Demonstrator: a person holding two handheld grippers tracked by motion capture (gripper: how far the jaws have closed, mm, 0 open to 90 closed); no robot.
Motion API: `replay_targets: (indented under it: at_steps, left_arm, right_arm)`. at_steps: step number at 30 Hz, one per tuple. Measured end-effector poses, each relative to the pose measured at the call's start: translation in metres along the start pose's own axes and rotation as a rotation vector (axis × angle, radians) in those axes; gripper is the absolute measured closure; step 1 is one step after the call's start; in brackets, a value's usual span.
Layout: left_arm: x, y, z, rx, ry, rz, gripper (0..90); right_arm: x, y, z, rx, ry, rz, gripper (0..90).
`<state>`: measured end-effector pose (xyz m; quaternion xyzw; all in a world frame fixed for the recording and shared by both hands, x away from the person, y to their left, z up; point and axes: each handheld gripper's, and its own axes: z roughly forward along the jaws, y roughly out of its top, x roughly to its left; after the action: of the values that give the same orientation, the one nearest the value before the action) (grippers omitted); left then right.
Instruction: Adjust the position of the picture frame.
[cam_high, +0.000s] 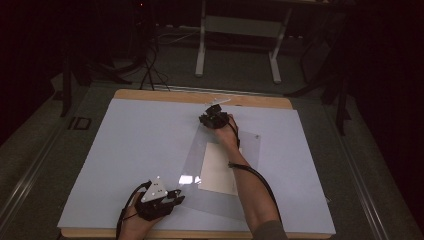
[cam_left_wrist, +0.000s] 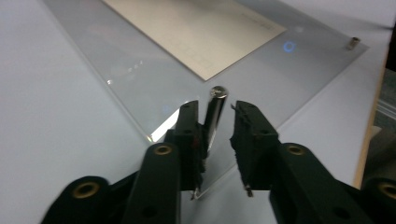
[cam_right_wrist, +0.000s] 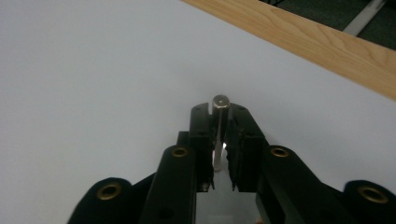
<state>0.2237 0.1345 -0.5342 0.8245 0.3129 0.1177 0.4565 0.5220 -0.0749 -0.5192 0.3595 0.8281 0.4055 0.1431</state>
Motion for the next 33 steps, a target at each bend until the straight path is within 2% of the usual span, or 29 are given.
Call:
replay_targets:
  at_steps: [1,4,6,8,15,19,28,30,32,33]
  left_arm:
    - [0.000,0.000,0.000,-0.002,0.001,-0.009,74.4]
    - [0.001,-0.001,0.000,0.002,0.014,-0.006,81.2]
    - [0.001,-0.001,0.003,0.014,0.024,-0.009,81.4]
    - [0.000,-0.001,0.005,0.016,0.027,-0.005,79.2]
    - [-0.001,0.001,0.008,0.028,0.033,0.017,76.1]
    - [0.001,0.002,0.010,0.033,0.036,0.015,81.0]
    - [-0.003,0.003,0.010,0.047,0.064,0.036,84.0]
    - [0.002,0.003,0.009,0.038,0.007,-0.016,83.8]
    - [0.004,0.003,0.008,0.026,-0.016,-0.045,83.5]
    - [0.004,0.003,0.007,0.020,-0.019,-0.046,83.4]
  right_arm:
    - [0.000,0.000,0.001,-0.003,0.004,0.014,79.7]
    - [0.000,-0.001,0.003,0.000,0.000,0.012,80.7]
    - [0.004,-0.001,0.005,0.001,-0.031,-0.021,83.3]
    - [0.006,-0.002,0.007,0.003,-0.045,-0.018,83.6]
    - [0.006,-0.001,0.008,0.016,-0.048,-0.007,84.6]
    - [0.008,-0.002,0.008,0.012,-0.057,0.006,84.8]
    - [0.008,-0.002,0.008,0.013,-0.060,0.001,85.1]
    - [0.009,-0.002,0.008,0.009,-0.063,0.000,85.2]
    - [0.009,-0.002,0.007,0.014,-0.065,-0.009,85.3]
    - [0.009,-0.001,0.006,0.012,-0.064,-0.010,85.4]
